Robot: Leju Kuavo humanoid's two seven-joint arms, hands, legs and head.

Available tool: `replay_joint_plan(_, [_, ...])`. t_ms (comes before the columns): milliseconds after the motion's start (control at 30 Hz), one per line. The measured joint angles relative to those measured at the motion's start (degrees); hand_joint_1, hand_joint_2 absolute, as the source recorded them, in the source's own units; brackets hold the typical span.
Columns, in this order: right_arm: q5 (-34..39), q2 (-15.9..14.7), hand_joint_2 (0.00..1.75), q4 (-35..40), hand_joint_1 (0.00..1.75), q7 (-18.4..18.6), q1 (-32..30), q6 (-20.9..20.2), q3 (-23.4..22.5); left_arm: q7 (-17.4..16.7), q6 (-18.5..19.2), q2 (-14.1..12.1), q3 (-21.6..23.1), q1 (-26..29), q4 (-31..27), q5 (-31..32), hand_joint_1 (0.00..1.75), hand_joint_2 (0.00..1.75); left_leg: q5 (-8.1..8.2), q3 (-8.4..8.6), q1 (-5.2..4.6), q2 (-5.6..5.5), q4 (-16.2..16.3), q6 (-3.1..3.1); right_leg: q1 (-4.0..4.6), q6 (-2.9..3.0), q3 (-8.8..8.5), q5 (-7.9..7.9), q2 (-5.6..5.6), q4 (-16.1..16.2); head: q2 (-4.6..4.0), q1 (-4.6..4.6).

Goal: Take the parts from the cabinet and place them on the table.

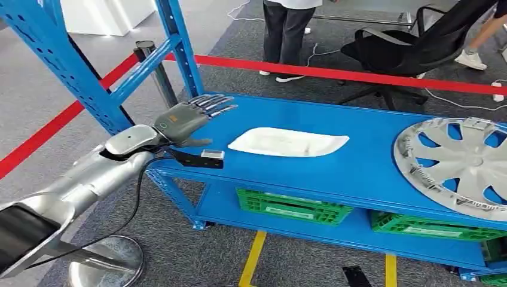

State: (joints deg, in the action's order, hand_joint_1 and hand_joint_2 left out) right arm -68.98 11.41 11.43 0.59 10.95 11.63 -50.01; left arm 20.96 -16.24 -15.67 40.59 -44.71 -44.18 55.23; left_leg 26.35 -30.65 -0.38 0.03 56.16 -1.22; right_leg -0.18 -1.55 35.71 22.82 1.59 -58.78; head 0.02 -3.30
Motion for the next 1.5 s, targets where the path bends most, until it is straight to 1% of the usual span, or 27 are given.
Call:
replay_joint_plan(167, [-0.04,0.22,1.75,0.0,0.0,0.09,0.16,-0.07,0.28,0.07,0.39,0.74,0.33,-1.29,4.12,0.11,0.0,1.75,0.0,-0.01,-0.01,0.0,0.0,0.0,-0.01,0.0,0.0,0.0,0.0,0.0,0.0,0.0])
replay_joint_plan(333, [0.07,0.37,1.75,0.0,0.0,0.09,0.33,-0.04,0.59,1.72,-2.95,1.4,0.37,-2.28,7.15,-0.06,0.0,1.75,0.0,0.0,-0.01,-0.01,0.0,0.01,-0.01,0.0,0.0,0.0,-0.01,0.0,0.0,-0.02])
replay_joint_plan(400, [0.15,0.39,1.75,0.0,0.0,0.09,0.35,-0.04,0.9,2.27,-3.13,1.66,0.39,-2.48,7.33,-0.15,0.0,1.75,-0.01,0.0,-0.01,-0.02,0.0,0.01,-0.01,0.0,0.0,0.0,-0.01,0.0,0.0,-0.02])
replay_joint_plan(533, [0.22,0.39,1.75,0.0,0.0,0.09,0.41,-0.04,1.03,2.01,-2.69,2.4,0.83,-2.61,7.33,-0.13,0.0,1.75,0.0,0.0,-0.02,-0.02,0.0,0.01,-0.01,0.0,-0.01,0.0,-0.01,0.0,0.0,0.0])
replay_joint_plan(900, [0.26,0.46,1.75,0.0,0.0,0.09,0.47,-0.04,1.36,1.86,-2.75,2.75,1.73,-2.89,7.33,-0.13,0.0,1.75,0.0,0.0,-0.02,-0.03,0.0,0.01,-0.01,0.0,0.0,0.0,-0.02,0.0,0.0,0.0])
replay_joint_plan(1000, [0.26,0.52,1.75,0.0,0.0,0.07,0.48,-0.11,1.38,2.69,-2.8,3.21,1.97,-3.05,7.22,-0.02,0.0,1.75,-0.01,0.0,-0.02,-0.03,0.01,0.01,-0.01,0.0,0.01,-0.01,-0.01,0.0,0.0,0.0])
replay_joint_plan(1167, [0.26,0.74,1.75,0.0,0.0,0.04,0.75,-0.15,1.4,2.38,-0.85,4.04,2.97,-3.96,5.29,0.61,0.0,1.75,-0.01,-0.01,-0.03,-0.04,0.01,0.01,-0.02,-0.01,-0.01,-0.01,-0.03,0.0,0.0,0.0])
replay_joint_plan(1500, [0.28,0.81,1.75,0.0,0.0,0.0,0.79,-0.15,1.4,2.17,-0.48,4.09,3.1,-4.08,5.12,0.61,0.0,1.75,-0.01,-0.01,-0.03,-0.04,0.01,0.01,-0.02,-0.01,-0.01,-0.01,-0.03,0.0,0.0,0.0])
